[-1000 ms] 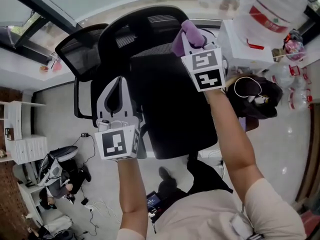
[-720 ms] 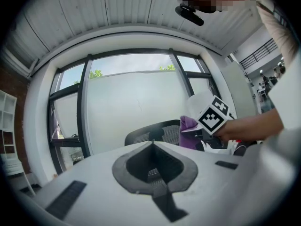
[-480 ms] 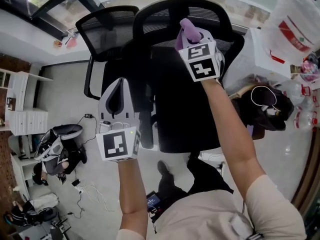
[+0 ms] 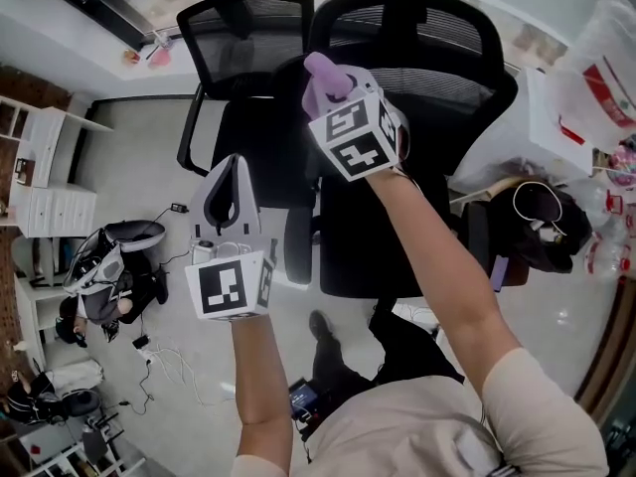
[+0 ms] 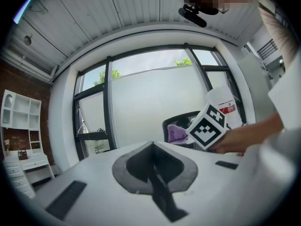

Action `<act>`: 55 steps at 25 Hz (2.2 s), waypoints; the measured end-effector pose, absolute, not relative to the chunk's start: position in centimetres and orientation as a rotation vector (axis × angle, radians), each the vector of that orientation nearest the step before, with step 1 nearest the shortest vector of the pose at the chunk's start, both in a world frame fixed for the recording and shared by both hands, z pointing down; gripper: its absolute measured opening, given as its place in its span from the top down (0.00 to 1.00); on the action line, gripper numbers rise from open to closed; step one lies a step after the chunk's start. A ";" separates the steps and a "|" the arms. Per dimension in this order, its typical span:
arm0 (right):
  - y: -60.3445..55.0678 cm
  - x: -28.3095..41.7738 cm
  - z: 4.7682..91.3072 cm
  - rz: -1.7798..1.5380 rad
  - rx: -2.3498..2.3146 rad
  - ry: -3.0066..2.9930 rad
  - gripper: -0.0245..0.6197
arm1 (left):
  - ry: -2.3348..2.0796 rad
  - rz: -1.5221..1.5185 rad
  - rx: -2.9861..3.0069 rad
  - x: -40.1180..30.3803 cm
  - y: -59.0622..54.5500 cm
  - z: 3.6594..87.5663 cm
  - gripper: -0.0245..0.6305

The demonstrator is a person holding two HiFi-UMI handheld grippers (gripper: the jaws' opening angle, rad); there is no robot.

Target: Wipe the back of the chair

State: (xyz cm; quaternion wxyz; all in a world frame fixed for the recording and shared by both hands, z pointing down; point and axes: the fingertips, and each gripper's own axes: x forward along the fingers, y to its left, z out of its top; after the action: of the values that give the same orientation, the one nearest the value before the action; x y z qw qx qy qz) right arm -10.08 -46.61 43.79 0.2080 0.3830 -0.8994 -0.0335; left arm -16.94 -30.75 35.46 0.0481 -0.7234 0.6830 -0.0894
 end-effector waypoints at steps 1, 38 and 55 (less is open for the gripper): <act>-46.6 -10.0 43.8 -0.098 1.062 -2.496 0.93 | 2.077 -0.272 -2.212 -16.7 -30.9 35.4 0.95; -50.5 -3.2 47.4 0.053 1.206 -2.416 0.94 | 1.984 -0.320 -2.311 -13.5 -32.0 38.0 0.95; -46.3 -8.0 46.9 0.030 1.152 -2.370 0.93 | 1.967 -0.264 -2.324 -19.4 -27.8 36.8 0.95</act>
State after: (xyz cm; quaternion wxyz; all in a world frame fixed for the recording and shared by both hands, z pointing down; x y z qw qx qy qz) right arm -7.97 -46.27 46.87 0.2504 0.4231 -0.8707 0.0109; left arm -19.39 -27.81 36.82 0.0427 -0.7596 0.6432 -0.0862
